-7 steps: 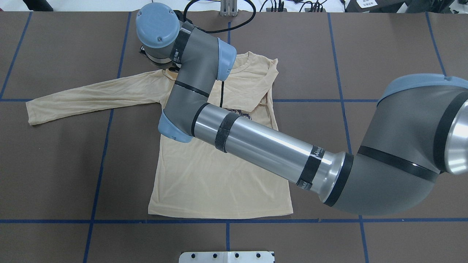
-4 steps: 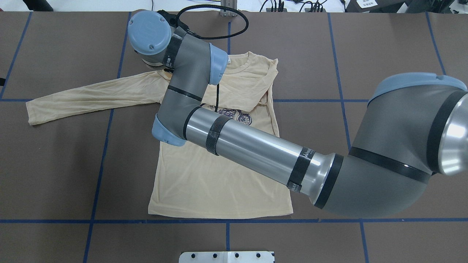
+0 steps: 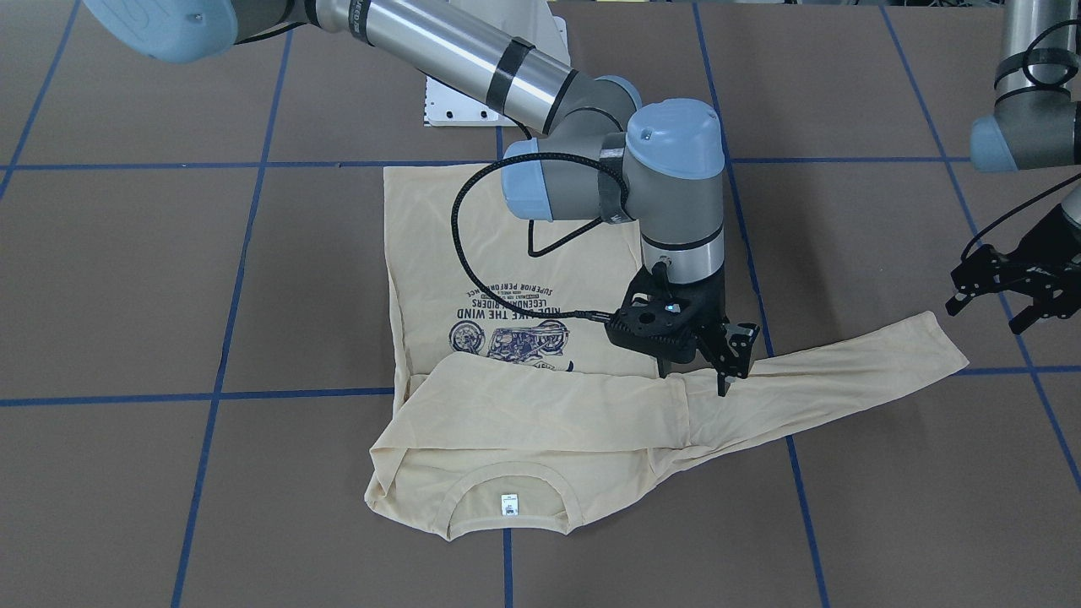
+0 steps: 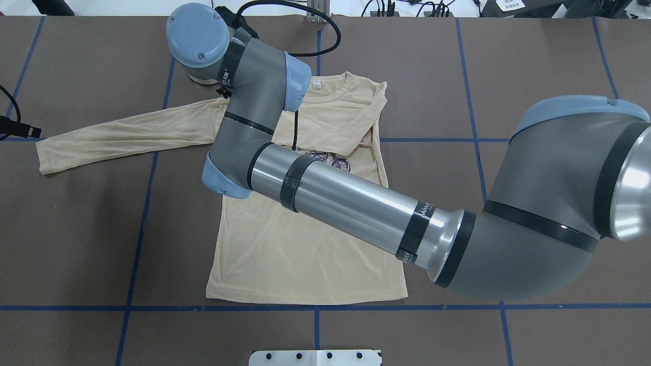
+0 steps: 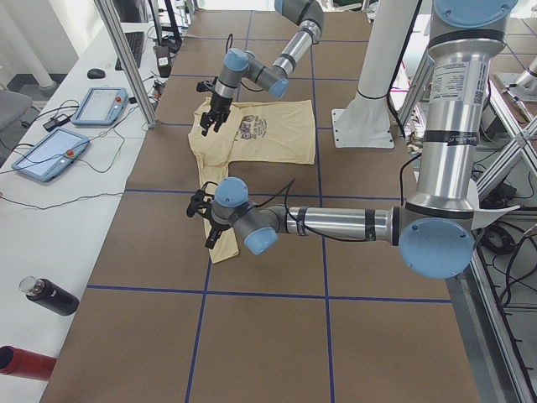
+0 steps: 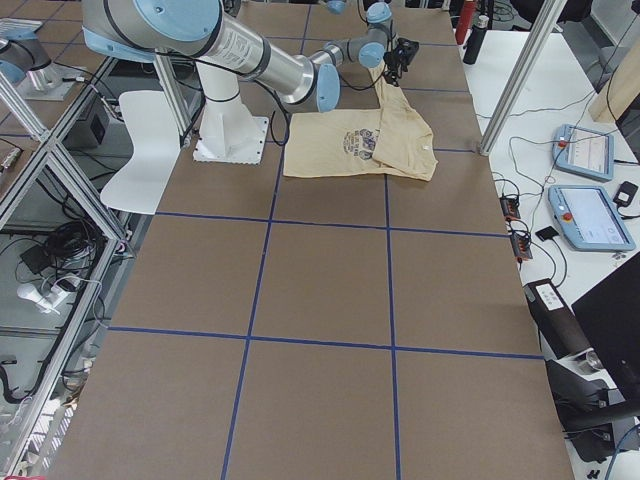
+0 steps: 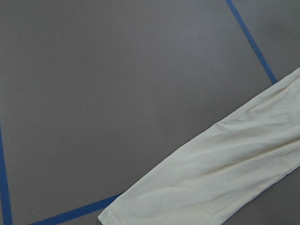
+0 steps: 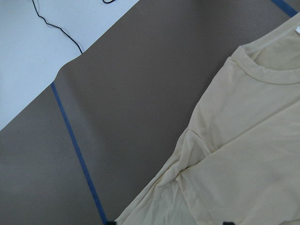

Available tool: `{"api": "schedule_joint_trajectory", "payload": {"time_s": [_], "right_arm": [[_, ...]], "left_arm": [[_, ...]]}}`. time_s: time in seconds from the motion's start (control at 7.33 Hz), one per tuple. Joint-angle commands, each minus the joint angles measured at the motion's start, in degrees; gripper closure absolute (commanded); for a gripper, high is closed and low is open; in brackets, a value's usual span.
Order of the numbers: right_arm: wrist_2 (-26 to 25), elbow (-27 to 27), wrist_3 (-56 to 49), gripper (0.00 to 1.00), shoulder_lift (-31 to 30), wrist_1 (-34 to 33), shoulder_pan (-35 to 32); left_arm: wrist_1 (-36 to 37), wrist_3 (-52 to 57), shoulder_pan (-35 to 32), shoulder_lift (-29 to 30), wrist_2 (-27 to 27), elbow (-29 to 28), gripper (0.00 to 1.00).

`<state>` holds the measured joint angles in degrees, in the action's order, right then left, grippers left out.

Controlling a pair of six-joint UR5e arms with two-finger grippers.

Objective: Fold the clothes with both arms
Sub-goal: 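Carry the sleeve with the right gripper across the shirt toward the collar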

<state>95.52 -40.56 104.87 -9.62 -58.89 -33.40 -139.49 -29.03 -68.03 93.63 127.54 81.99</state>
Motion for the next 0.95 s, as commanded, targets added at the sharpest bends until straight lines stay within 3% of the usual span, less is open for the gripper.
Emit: {"api": "schedule_joint_trajectory", "payload": {"time_s": [0.0,0.27,0.55,0.82], "right_arm": [[7.97,-18.13,-3.42,0.02,-13.32,-4.13,-4.2],[8.71,-21.57,-6.85,0.01,-18.31,-4.83,-6.32],[14.48,-31.8,-13.6,0.01,-29.09,-4.66,-10.61],[15.92,-33.26,-14.25,0.01,-30.46,-4.48,-11.6]], "left_arm": [[-0.25,0.2,0.7,2.25,-1.68,-4.46,0.16],[-0.17,0.2,0.7,3.74,-1.77,-6.92,0.19],[-0.16,-0.15,0.88,5.07,-5.26,-8.87,0.21],[-0.42,-0.32,1.14,5.94,-5.29,-12.61,0.34]]}}
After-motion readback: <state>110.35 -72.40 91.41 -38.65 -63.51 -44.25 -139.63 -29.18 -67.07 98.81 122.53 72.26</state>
